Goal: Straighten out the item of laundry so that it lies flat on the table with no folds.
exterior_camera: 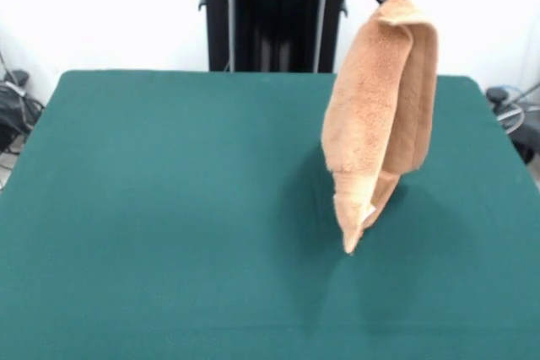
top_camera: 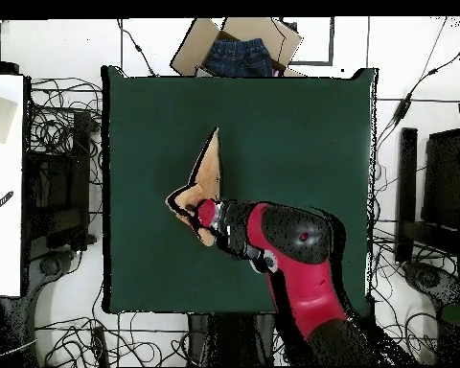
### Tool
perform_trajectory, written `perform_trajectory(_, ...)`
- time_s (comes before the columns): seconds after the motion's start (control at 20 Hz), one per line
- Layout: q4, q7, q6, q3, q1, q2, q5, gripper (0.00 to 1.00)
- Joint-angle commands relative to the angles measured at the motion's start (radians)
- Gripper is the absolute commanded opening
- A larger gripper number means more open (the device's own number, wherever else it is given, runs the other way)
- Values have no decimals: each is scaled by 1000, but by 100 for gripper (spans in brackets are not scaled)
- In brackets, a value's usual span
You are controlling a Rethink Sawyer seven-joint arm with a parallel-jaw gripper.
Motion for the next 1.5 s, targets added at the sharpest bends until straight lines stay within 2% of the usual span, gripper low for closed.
perform_trajectory(0.05, 121, -245, 68, 11, 28, 17, 84, 0)
perform_trajectory(0.4, 145, -404, 46, -18, 41, 74, 193, 0)
perform_trajectory(0.55, 143, -471, -9, -28, 29, 119, 193, 0)
perform_trajectory(0.8, 75, -395, -105, -17, -52, 210, -37, 0)
perform_trajectory(1.25, 13, -269, -201, -32, -118, 285, -291, 0)
perform_trajectory(1.5, -69, -181, -145, -110, -112, 294, -461, 0)
